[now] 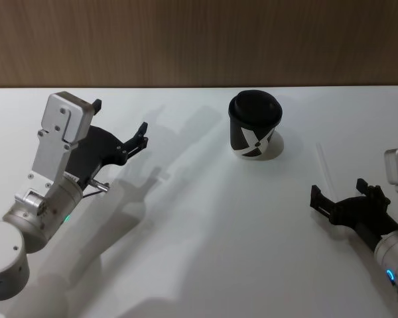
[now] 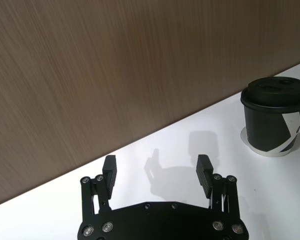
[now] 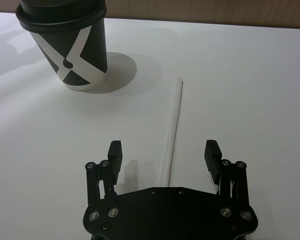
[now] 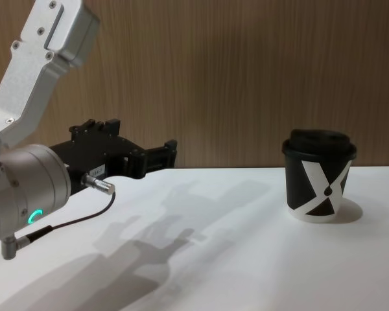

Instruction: Pick up the straw with one hand, pass it to the other hand, and insert it into the cup.

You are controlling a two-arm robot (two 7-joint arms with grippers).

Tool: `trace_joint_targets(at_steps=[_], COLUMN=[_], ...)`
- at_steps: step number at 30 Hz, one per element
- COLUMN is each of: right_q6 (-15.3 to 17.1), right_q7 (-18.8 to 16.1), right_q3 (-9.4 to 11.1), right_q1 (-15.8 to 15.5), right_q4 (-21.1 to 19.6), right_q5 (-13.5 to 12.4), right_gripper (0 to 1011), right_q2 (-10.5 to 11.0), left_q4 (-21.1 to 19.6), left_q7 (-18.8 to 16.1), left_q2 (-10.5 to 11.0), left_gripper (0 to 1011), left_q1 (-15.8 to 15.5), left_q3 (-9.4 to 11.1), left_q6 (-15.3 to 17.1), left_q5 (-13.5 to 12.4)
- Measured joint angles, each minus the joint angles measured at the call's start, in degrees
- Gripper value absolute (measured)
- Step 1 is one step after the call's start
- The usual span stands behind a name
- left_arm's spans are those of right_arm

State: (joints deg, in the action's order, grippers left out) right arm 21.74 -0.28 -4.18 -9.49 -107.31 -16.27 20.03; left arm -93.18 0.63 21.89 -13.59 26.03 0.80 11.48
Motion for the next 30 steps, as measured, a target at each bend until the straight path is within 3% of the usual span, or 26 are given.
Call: trace_joint_targets(at_steps=[30], right_q6=[0.3], right_q7=[-2.6], right_q3=[0.5], right_q1=[1.2], right_q4=[2.4], right_q5=[1.5], right_gripper=[1001], right_q2=[0.4], left_q4=[0.0], left_q7=[0.0], left_q2=[0.0], left_gripper=[1003], left_q1=[0.0], left_q3=[0.0], left_q6=[0.0], left_q5=[0.0])
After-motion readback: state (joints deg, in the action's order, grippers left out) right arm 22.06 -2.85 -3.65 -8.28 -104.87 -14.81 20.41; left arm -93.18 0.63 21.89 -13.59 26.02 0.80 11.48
